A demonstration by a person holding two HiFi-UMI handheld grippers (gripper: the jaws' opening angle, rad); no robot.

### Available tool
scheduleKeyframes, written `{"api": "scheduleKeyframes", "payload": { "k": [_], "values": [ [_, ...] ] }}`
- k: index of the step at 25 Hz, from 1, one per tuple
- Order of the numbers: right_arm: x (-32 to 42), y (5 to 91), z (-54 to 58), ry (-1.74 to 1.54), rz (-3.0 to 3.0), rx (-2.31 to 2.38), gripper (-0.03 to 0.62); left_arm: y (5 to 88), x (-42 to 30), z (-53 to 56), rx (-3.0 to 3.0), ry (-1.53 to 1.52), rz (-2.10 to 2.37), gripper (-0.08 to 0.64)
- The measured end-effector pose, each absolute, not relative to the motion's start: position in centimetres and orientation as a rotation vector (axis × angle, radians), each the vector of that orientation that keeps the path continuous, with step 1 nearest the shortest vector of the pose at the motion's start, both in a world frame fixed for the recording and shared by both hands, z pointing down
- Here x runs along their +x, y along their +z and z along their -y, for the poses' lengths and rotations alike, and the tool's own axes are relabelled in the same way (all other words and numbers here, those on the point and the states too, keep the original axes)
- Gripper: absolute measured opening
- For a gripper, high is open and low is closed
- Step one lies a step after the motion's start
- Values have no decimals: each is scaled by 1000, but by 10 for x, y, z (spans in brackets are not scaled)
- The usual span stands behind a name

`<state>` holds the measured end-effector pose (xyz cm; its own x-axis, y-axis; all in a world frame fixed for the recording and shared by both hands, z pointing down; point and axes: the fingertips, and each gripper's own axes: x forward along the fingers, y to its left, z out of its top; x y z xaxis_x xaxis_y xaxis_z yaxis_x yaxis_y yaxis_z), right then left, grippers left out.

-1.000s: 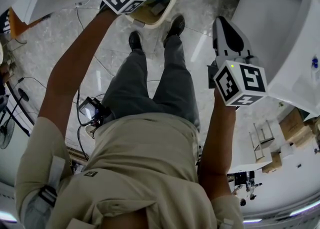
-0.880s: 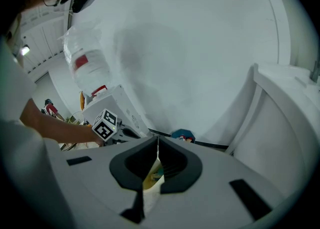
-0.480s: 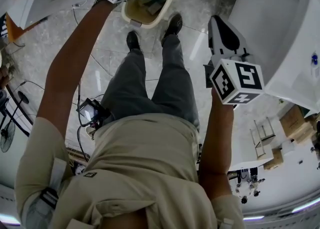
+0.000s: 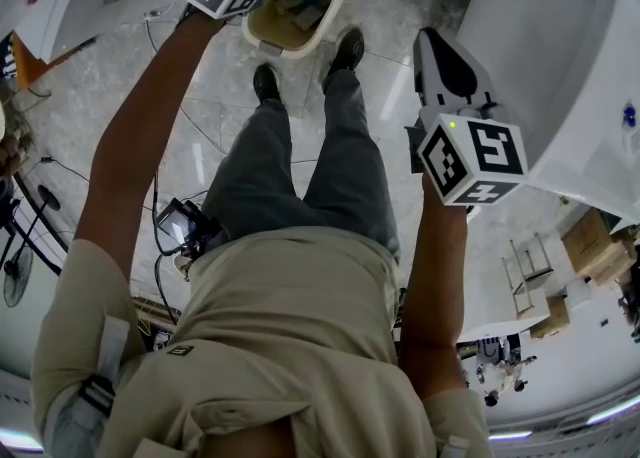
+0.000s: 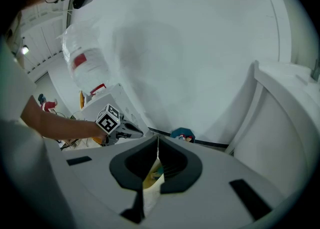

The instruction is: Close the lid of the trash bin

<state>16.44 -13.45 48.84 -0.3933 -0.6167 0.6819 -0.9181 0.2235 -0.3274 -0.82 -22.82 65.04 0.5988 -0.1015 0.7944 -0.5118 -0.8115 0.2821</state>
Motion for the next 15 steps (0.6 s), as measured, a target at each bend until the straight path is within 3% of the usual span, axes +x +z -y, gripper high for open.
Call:
{"api": "scheduleKeyframes", "payload": {
  "k": [15],
  "values": [
    [154, 491, 130, 990, 2102, 1388, 26, 653, -32, 188, 2288, 1101, 465, 15]
  ]
}}
